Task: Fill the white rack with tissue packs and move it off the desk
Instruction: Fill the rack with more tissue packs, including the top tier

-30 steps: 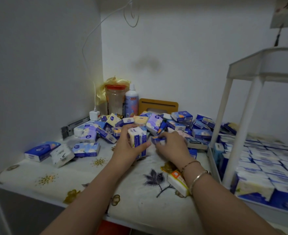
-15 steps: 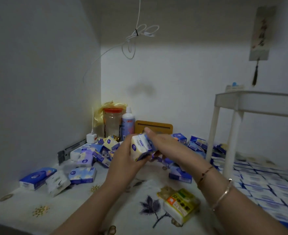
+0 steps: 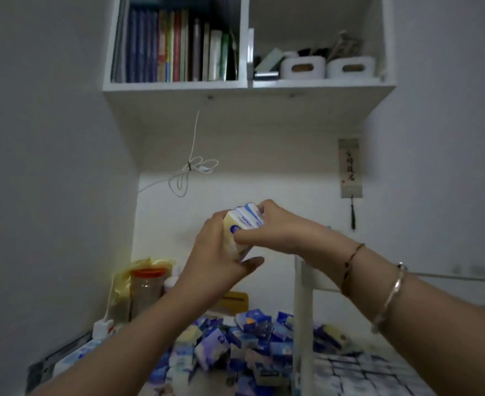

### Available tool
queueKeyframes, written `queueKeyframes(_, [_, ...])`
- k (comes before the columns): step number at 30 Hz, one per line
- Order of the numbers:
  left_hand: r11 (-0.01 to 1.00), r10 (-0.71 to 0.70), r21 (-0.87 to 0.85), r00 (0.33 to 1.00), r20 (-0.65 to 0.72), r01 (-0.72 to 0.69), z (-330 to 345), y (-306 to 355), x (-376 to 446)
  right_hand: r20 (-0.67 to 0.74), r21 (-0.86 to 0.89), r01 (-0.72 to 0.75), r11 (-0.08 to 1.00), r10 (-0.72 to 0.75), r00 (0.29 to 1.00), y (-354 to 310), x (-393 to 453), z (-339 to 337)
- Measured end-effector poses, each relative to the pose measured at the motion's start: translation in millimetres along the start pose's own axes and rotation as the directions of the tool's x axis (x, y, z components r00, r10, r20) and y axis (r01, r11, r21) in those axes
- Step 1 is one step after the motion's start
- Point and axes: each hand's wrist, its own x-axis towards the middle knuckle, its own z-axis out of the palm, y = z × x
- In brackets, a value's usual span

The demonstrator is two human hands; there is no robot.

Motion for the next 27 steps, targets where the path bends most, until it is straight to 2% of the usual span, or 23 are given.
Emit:
queueKeyframes(3, [0.983, -0.03, -0.168, 0.969, 0.246, 0.073, 13, 29, 21, -0.044, 0.009, -0.022, 1.0, 0.022, 0.999, 13, -2, -44])
queueKeyframes(5, [0.972, -0.064, -0.195, 0.948, 0.312, 0.13, 27, 42, 37, -0.03, -0.003, -0.037, 0.999, 0.037, 0.999, 29, -4, -70])
queueKeyframes(9, [0.983, -0.1, -0.11, 0.925, 0.367, 0.149, 70, 44, 69, 0.049, -0.058, -0.14, 0.988, 0.143, 0.989, 71, 2, -107])
queueKeyframes(13, [0.988, -0.151, 0.035, 0.871, 0.468, 0.152, 106, 33, 91, 0.154, -0.16, -0.239, 0.958, 0.263, 0.952, 100, 15, -125])
queueKeyframes(18, [0.967, -0.255, 0.132, 0.808, 0.531, 0.218, 126, 22, 98, 0.242, -0.125, -0.278, 0.952, 0.301, 0.923, 129, 29, -112])
queueKeyframes(21, [0.945, -0.328, 0.18, 0.798, 0.506, 0.274, 126, 18, 101, 0.224, -0.063, -0.302, 0.951, 0.309, 0.924, 135, 35, -109])
queueKeyframes(27, [0.921, -0.381, 0.278, 0.781, 0.495, 0.273, 130, 18, 103, 0.193, -0.27, -0.337, 0.902, 0.393, 0.899, 143, 28, -103])
